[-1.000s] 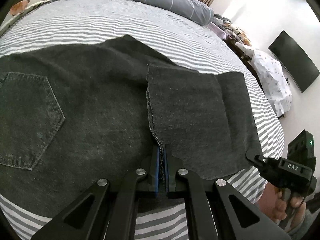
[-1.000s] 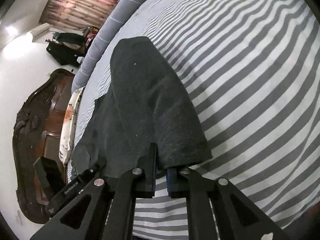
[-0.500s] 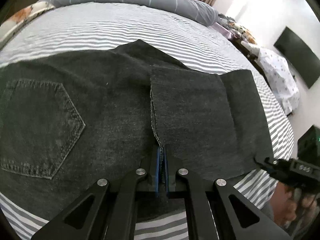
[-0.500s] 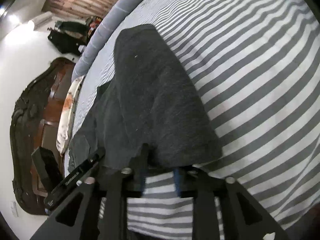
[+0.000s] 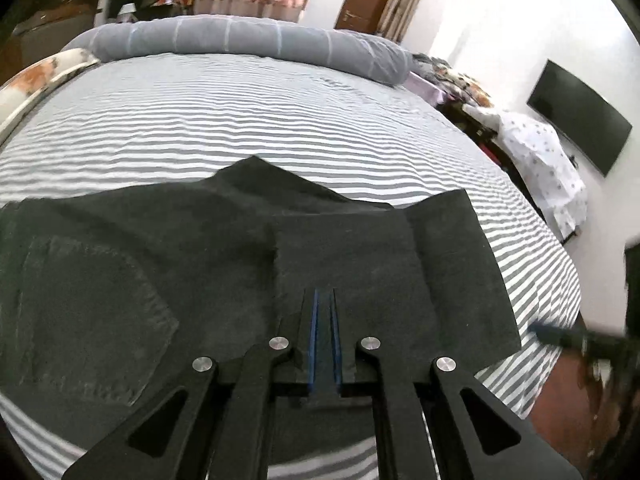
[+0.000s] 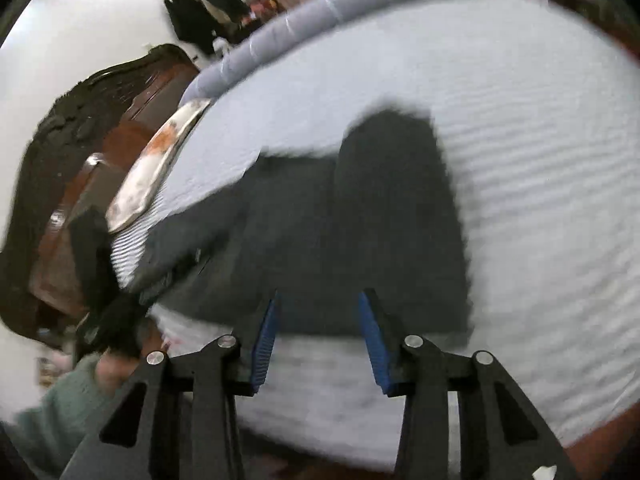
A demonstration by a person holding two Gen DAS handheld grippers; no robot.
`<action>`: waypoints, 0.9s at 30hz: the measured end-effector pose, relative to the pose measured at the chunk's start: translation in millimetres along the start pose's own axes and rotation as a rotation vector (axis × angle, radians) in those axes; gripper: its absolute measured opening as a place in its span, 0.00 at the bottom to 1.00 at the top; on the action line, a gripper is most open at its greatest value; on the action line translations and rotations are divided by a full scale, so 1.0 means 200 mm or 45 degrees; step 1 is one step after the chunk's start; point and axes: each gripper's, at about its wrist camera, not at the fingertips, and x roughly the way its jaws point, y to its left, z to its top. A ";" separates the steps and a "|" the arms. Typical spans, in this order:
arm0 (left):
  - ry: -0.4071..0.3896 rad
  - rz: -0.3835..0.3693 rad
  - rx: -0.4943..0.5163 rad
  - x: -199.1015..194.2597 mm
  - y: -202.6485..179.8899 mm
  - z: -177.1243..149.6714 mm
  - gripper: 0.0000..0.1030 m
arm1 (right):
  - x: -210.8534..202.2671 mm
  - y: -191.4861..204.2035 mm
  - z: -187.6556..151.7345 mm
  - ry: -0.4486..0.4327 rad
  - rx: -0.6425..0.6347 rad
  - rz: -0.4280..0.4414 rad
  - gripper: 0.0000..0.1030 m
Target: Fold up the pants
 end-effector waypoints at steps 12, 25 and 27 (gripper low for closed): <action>0.104 -0.005 -0.038 0.25 0.03 -0.06 0.07 | 0.49 -0.13 0.48 0.016 -0.038 -0.294 0.21; 0.100 -0.008 -0.037 0.26 0.03 -0.07 0.07 | 0.44 -0.08 0.34 0.069 -0.144 -0.338 0.23; 0.101 -0.007 -0.039 0.27 0.03 -0.07 0.07 | 0.45 -0.08 0.29 0.105 -0.163 -0.360 0.23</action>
